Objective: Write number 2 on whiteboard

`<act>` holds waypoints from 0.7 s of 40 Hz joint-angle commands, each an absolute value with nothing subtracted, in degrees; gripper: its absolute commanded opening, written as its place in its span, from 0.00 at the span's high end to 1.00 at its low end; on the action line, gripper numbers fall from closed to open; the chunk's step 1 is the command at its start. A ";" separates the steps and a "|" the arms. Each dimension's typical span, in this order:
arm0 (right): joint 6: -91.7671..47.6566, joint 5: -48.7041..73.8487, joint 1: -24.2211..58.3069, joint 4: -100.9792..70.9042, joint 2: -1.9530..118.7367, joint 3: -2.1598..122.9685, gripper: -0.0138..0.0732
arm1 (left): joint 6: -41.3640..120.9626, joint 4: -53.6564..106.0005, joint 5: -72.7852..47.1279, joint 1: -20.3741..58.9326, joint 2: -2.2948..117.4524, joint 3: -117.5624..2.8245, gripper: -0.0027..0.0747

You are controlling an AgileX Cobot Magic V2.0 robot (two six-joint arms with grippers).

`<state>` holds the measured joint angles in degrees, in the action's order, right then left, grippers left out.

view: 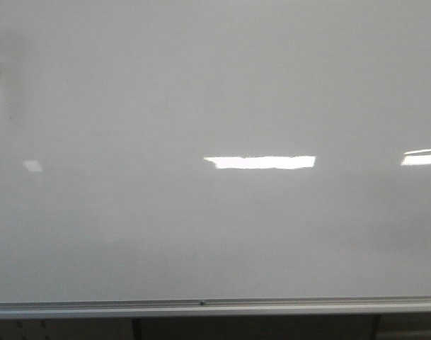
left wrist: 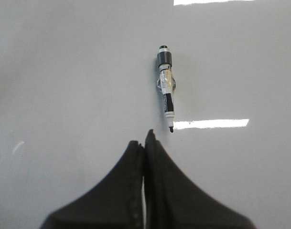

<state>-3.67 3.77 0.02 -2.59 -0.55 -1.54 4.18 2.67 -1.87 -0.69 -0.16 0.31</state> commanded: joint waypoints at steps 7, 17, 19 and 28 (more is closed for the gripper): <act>-3.93 -0.54 0.11 -2.56 -1.47 -1.58 0.92 | 4.06 2.71 3.05 -0.29 -1.26 1.59 0.99; -3.93 -0.54 0.11 -2.56 -1.47 -1.58 0.92 | 4.06 2.71 6.12 -0.29 -1.26 1.59 0.99; -3.93 -0.80 0.11 -2.56 -1.47 -1.58 0.92 | 4.06 2.71 6.59 -0.29 -1.26 1.59 0.99; -3.93 -1.38 0.11 -2.56 -1.47 -1.21 0.92 | 4.06 3.79 8.09 -0.29 -1.26 1.46 0.99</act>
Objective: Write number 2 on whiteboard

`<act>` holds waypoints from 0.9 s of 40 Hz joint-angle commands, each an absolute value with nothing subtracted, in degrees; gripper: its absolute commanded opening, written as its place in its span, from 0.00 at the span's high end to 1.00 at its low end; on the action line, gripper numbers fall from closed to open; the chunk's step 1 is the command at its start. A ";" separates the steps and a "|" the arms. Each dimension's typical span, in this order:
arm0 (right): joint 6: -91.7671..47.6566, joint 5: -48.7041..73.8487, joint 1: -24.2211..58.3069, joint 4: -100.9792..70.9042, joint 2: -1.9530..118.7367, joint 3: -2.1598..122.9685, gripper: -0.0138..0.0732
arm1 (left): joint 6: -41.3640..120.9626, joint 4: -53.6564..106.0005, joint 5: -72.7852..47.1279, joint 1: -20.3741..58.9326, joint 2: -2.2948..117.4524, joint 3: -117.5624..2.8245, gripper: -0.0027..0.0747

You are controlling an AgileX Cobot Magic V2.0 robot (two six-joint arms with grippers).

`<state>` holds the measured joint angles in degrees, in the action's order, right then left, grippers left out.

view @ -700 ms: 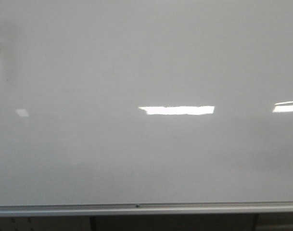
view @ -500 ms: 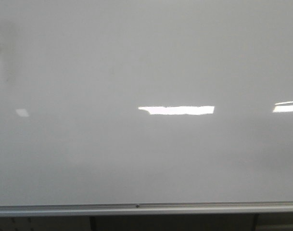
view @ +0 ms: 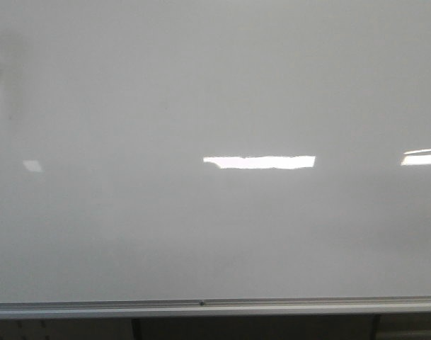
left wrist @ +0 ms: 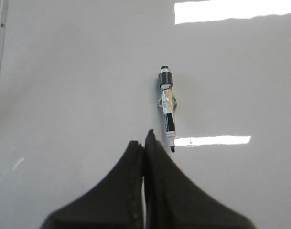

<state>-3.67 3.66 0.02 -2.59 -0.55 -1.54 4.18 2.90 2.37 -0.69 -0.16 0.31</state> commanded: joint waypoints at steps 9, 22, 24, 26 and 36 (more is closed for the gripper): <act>-3.93 4.88 0.11 -4.05 -1.47 6.44 0.92 | 4.06 3.79 7.15 -0.15 -1.26 -4.84 0.99; -3.93 12.86 0.11 -4.15 4.36 22.82 0.92 | 4.06 2.94 -5.69 -0.15 3.99 -25.23 0.99; -3.93 13.86 0.11 -4.15 6.63 25.16 0.92 | 4.06 2.94 -7.29 -0.15 5.97 -28.06 0.99; -3.93 15.26 0.11 -4.15 8.72 27.47 0.92 | 4.06 2.94 -8.95 -0.15 8.07 -30.74 0.99; -3.93 22.81 0.11 -4.15 19.69 35.86 0.92 | 4.06 2.94 -18.38 -0.15 17.99 -39.10 0.99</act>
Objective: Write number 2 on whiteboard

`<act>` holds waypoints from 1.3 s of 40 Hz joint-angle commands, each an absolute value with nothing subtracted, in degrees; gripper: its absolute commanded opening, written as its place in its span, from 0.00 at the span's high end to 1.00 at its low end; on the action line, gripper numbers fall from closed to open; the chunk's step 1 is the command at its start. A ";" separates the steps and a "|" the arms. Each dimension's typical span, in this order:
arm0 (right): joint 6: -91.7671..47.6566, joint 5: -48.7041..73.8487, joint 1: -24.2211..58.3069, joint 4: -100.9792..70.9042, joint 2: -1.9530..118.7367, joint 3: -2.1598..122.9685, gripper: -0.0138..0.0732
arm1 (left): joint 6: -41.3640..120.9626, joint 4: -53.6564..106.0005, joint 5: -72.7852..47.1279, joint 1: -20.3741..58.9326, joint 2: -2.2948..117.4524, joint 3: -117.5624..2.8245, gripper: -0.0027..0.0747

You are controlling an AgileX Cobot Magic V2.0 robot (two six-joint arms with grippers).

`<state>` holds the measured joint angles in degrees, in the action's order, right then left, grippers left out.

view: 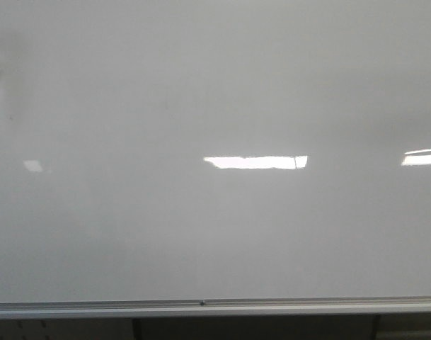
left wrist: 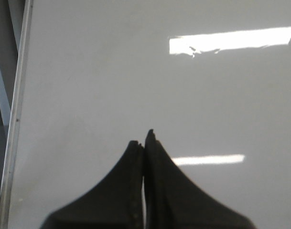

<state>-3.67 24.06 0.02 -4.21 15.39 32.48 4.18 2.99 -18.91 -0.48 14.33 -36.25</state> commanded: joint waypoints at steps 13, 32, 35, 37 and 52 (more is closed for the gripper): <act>-3.93 25.45 0.11 -4.15 31.82 35.94 0.92 | 4.06 3.60 -22.62 -0.15 26.45 -37.26 0.99; -3.93 25.57 0.11 -4.10 43.73 35.94 0.86 | 4.06 6.23 -24.06 -0.15 32.22 -34.88 0.99; -3.98 25.57 0.11 -4.10 43.89 35.94 0.74 | 4.06 6.23 -23.69 -0.15 32.22 -34.88 0.97; -3.98 25.57 0.11 -4.10 43.98 35.94 0.62 | 4.06 6.13 -23.39 -0.15 32.22 -34.88 0.90; -3.98 25.55 0.11 -3.81 43.98 35.94 0.16 | 4.06 6.13 -21.96 -0.15 32.97 -35.15 0.29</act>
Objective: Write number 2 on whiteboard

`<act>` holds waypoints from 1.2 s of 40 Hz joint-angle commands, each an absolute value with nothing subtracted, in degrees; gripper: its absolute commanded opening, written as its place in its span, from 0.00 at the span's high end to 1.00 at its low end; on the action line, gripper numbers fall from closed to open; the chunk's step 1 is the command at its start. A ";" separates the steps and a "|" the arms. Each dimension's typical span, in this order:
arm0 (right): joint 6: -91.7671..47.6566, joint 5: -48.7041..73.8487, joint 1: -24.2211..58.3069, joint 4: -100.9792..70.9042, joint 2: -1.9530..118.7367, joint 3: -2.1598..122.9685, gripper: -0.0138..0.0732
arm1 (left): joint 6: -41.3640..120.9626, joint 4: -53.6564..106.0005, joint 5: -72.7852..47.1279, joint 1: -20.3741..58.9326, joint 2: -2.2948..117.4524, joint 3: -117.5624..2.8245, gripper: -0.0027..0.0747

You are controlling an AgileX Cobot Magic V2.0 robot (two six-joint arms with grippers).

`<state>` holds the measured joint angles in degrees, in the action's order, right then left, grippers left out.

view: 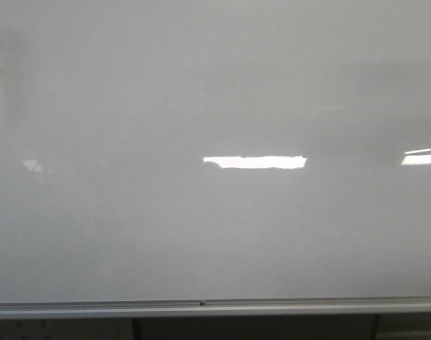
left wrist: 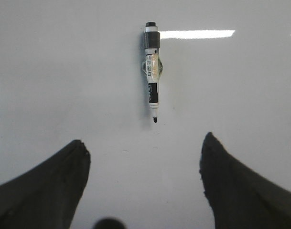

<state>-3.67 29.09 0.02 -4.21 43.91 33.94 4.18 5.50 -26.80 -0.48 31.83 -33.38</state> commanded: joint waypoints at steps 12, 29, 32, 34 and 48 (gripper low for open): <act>-3.98 25.57 0.11 -3.81 43.98 35.94 0.16 | 4.48 6.13 -27.10 1.19 42.21 -42.39 0.30; -3.98 25.66 0.11 -3.81 43.98 35.94 0.16 | 4.48 5.14 -25.12 3.30 60.50 -50.75 0.30; -3.98 25.66 0.11 -3.81 43.98 35.94 0.16 | 4.48 5.14 -23.77 3.30 63.95 -51.96 0.30; -3.98 25.66 0.11 -3.81 43.98 35.94 0.16 | 4.48 5.14 -22.66 3.30 65.81 -52.59 0.30; -3.98 25.55 0.11 -3.81 43.98 35.94 0.16 | 4.02 5.92 -16.15 1.41 76.09 -56.25 0.30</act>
